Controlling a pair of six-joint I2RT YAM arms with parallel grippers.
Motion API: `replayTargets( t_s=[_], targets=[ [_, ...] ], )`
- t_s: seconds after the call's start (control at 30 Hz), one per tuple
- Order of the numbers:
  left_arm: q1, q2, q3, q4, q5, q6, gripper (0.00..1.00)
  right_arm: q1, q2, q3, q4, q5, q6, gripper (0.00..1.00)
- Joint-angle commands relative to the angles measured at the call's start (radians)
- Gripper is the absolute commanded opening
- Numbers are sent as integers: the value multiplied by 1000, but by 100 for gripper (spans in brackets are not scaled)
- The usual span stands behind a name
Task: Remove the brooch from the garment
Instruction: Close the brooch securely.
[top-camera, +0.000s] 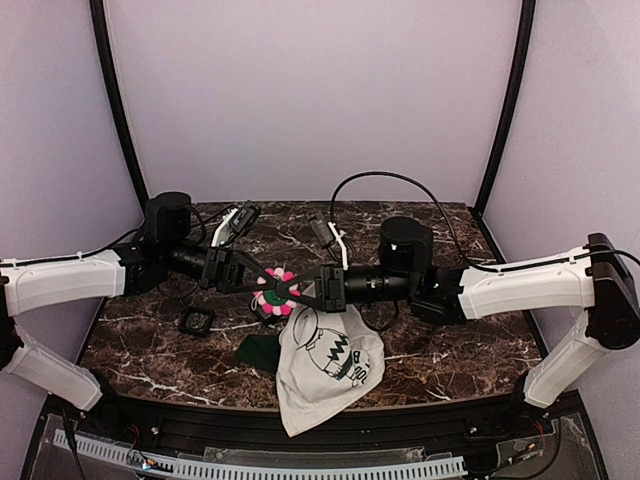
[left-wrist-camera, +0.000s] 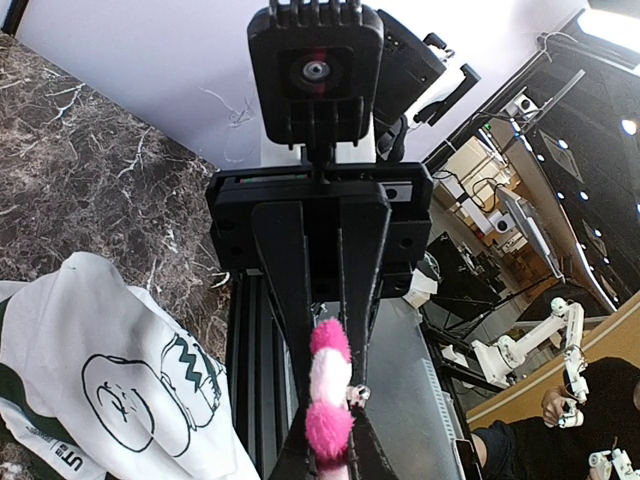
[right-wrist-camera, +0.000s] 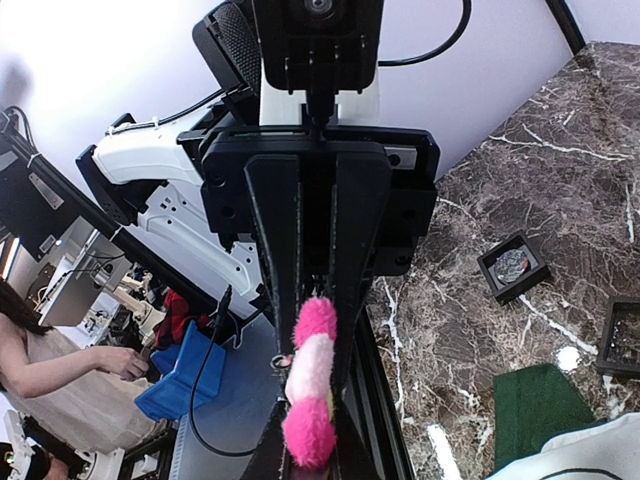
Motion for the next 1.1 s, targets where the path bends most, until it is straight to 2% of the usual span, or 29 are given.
replayTargets(
  t_s=[0.0, 0.07, 0.23, 0.37, 0.47, 0.6, 0.77, 0.87, 1.0, 1.07],
  targets=[
    [-12, -12, 17, -6, 25, 14, 1, -33, -1, -20, -6, 77, 15, 5],
    [-12, -10, 17, -9, 24, 14, 1, -35, -1, -24, 4, 65, 15, 8],
    [-12, -7, 23, -29, 12, 23, 1, -35, -6, -39, 99, -45, 10, 37],
    [-12, 5, 47, -120, -25, 83, 1, -33, -33, -62, 159, -85, 8, 56],
    [-12, 8, 52, -134, -33, 90, 1, -33, -53, -66, 127, -60, -8, 58],
    [-11, 9, 53, -143, -56, 91, 1, -33, -47, -65, 109, -68, -11, 51],
    [-10, 14, 57, -151, -56, 94, 1, -33, -38, -70, 104, -60, -6, 26],
    [-10, 12, 54, -145, -52, 92, 1, -33, -34, -66, 108, -57, -5, 13],
    [-10, 9, 52, -133, -43, 85, 1, -33, -30, -57, 94, -44, -9, 2],
    [-10, 8, 51, -130, -41, 81, 1, -33, -32, -60, 88, -30, -9, 0]
  ],
)
